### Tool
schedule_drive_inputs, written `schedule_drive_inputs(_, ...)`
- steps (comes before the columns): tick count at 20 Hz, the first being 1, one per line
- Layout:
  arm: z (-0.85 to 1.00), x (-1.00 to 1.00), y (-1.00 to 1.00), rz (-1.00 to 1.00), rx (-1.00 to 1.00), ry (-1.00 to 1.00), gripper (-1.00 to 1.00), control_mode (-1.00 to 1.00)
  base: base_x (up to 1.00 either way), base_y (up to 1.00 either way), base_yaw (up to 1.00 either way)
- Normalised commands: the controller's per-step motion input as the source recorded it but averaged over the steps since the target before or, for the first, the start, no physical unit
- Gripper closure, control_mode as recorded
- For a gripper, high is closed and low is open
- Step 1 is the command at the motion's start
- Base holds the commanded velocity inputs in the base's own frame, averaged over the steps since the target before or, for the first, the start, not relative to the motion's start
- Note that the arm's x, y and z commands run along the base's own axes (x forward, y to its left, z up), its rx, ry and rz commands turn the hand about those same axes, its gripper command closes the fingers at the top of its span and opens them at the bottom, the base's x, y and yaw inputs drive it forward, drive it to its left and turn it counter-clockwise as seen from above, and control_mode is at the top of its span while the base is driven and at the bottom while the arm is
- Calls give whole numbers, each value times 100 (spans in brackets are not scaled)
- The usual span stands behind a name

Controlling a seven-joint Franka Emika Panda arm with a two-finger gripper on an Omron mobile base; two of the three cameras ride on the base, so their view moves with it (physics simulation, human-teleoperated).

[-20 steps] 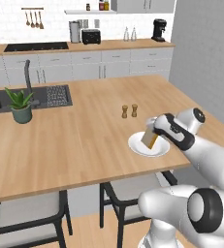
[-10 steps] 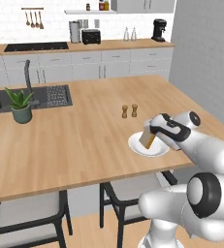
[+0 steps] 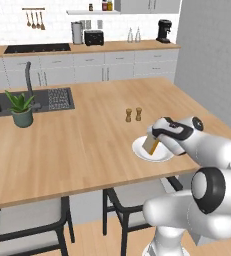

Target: Start the toaster. Once the lever pops up, take the bread to the plate on the dining counter.

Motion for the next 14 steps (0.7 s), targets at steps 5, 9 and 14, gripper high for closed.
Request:
schedule_drive_inputs(5, -14, 15, 0, 0, 0, 0, 100, -100, 0, 0, 0)
schedule_drive_inputs(9, 0, 18, 0, 0, 0, 0, 100, -100, 0, 0, 0)
schedule_drive_inputs(14, 0, 9, 0, 0, 0, 1, 100, -100, 0, 0, 0)
